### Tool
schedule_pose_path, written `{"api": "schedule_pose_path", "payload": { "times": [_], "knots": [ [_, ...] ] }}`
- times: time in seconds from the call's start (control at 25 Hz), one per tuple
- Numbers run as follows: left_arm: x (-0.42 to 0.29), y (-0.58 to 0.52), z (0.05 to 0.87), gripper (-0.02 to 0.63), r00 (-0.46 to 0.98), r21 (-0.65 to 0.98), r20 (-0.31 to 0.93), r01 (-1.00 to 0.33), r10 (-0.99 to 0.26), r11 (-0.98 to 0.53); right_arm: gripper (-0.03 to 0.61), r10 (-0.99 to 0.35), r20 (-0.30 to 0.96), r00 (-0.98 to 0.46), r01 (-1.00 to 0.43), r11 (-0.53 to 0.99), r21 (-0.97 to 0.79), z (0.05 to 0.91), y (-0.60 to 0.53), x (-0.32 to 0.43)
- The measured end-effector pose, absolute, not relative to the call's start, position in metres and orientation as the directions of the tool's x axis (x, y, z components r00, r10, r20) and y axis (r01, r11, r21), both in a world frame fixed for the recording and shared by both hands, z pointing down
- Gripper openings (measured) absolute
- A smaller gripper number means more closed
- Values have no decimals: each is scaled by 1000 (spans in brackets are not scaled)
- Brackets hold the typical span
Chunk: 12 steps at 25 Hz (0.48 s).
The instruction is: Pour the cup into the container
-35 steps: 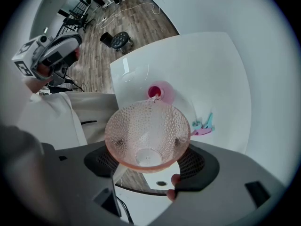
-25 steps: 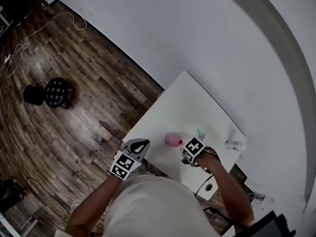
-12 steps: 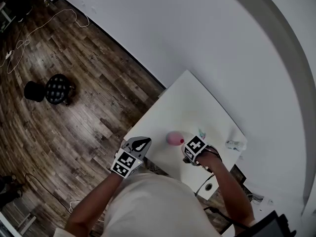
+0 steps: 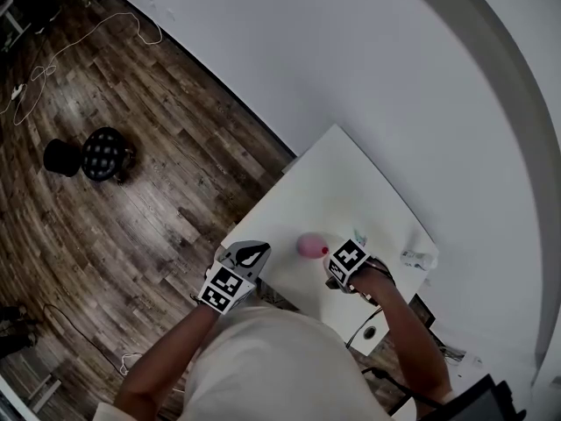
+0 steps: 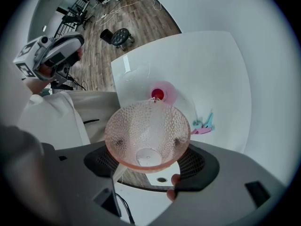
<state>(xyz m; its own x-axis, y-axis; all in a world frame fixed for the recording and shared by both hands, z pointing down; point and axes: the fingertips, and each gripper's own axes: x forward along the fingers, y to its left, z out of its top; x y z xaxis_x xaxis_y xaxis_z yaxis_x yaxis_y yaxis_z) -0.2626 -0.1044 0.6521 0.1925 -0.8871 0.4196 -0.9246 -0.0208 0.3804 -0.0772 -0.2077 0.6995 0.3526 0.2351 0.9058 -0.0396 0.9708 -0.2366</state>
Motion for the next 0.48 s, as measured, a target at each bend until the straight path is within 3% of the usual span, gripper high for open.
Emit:
{"api": "schedule_pose_path", "payload": {
  "times": [0.48],
  "knots": [
    [-265, -104, 654, 12, 191, 382, 418, -924, -888, -19, 360, 235, 897, 374, -39, 970, -238, 699, -208, -76]
  ]
}}
